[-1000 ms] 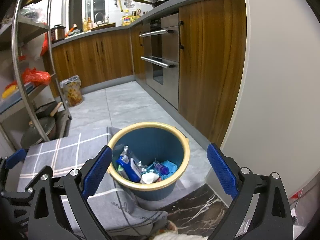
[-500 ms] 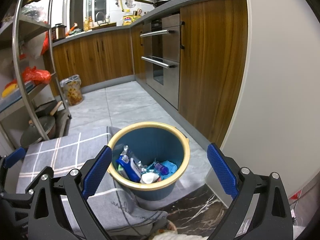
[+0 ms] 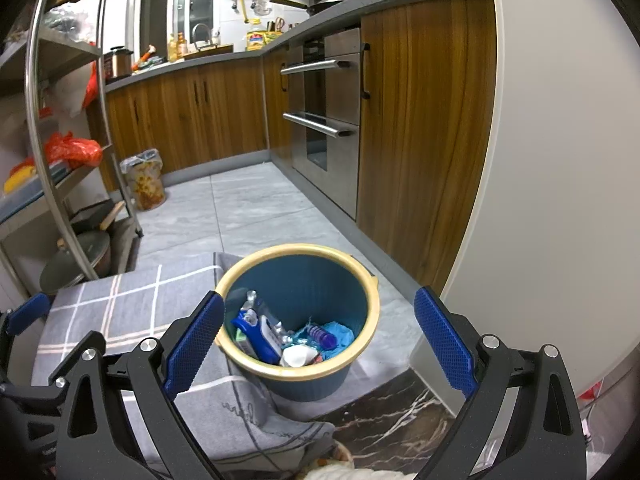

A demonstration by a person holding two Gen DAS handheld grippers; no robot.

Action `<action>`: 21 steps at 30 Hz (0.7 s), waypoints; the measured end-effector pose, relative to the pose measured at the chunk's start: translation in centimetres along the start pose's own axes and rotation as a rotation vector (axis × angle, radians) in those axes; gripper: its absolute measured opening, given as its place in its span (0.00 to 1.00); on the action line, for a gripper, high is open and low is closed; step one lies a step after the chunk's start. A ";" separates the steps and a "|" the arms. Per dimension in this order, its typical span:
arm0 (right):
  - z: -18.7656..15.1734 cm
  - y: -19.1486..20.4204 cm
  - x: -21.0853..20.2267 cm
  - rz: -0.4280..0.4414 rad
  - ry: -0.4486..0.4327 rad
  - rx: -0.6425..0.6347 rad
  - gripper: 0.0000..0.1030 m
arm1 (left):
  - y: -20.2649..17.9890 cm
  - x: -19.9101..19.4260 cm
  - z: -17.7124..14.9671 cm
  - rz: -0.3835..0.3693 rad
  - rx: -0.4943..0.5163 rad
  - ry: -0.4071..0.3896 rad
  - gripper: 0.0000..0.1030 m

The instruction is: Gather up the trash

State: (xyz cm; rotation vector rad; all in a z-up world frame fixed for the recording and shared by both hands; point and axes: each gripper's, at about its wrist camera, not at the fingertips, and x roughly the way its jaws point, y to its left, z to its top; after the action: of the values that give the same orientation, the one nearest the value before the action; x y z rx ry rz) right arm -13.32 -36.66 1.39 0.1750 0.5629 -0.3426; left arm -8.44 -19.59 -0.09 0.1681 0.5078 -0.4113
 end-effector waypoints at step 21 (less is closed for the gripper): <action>0.0 -0.1 0.1 0.000 0.001 -0.004 0.93 | -0.6 -0.4 0.4 0.004 0.017 -0.027 0.95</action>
State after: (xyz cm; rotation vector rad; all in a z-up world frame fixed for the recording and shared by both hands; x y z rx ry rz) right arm -13.26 -36.82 1.32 0.1713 0.5642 -0.3410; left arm -8.80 -20.09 0.46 0.1795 0.4777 -0.4136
